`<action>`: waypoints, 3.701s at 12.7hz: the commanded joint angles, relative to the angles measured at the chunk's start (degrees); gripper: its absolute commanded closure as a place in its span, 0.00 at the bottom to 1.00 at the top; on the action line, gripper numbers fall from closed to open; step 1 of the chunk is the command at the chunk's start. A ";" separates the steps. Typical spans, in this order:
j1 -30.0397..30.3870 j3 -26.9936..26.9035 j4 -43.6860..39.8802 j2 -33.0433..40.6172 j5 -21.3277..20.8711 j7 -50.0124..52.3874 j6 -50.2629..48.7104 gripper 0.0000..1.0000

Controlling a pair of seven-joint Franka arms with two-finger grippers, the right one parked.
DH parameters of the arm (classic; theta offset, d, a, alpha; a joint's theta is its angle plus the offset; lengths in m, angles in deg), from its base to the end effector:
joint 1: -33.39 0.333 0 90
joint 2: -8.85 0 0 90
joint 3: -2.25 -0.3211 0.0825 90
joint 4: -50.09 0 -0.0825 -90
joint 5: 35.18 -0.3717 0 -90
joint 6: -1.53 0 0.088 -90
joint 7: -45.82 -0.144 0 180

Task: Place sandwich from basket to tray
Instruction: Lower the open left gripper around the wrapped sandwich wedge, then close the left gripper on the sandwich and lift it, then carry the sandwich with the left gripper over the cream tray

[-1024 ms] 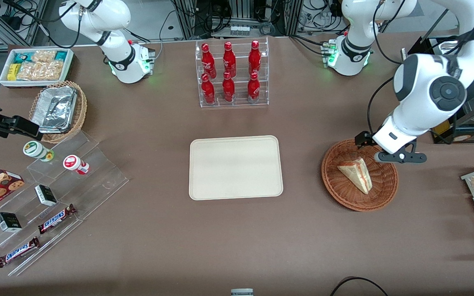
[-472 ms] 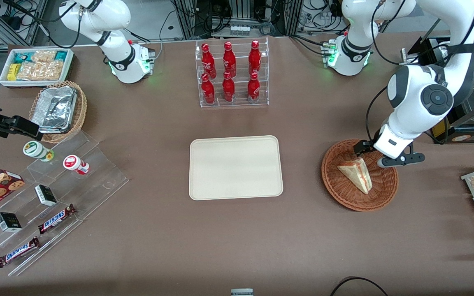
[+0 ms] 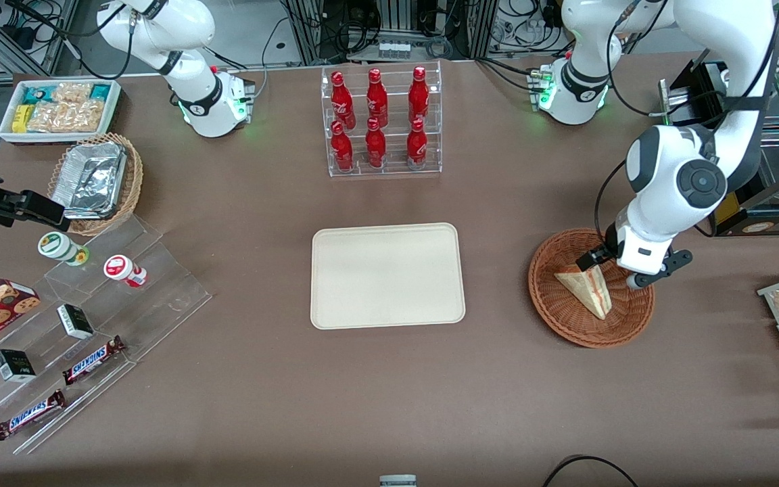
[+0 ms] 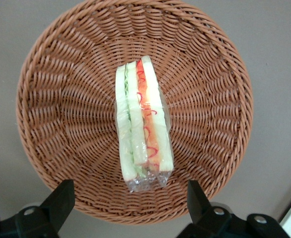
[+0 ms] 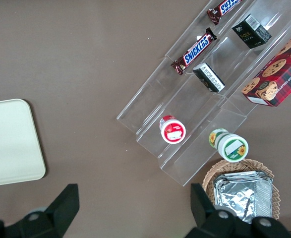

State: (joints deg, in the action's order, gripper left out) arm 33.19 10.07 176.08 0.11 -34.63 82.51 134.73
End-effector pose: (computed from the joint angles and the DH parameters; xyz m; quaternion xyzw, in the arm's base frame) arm 0.5313 -0.0754 0.2893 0.9677 0.2514 -0.0170 0.0079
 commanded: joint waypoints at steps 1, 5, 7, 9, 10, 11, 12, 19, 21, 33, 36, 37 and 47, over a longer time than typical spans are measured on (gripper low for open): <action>-0.23 0.18 -0.92 -1.80 1.39 3.55 2.05 0.00; -0.41 0.27 -3.02 -4.61 1.39 4.88 3.73 0.00; -0.50 0.36 -3.20 -5.76 1.30 4.88 5.04 0.00; -0.41 0.27 -3.20 -7.43 0.69 4.79 6.36 0.00; -0.41 0.27 -3.12 -7.87 0.60 4.79 6.72 0.00; -0.41 0.27 -3.11 -8.31 0.60 4.79 6.89 0.00; -0.41 0.27 -2.94 -8.49 0.60 4.79 6.89 0.00; -0.41 0.18 -5.64 -6.82 0.33 3.91 1.04 1.00; -0.50 0.44 -9.60 -6.64 0.25 3.91 -5.29 1.00; -15.15 1.41 -20.24 -9.35 -1.07 -2.69 -16.66 1.00; -21.40 1.41 -26.73 -15.06 -1.25 -1.02 -16.66 1.00; -22.90 1.41 -28.50 -16.91 -1.33 -0.31 -16.66 1.00; -34.42 1.41 -42.05 -29.84 -1.60 11.46 -10.62 1.00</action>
State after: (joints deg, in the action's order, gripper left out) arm 0.92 12.18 137.23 -26.66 -35.61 90.95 121.55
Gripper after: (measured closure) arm 0.855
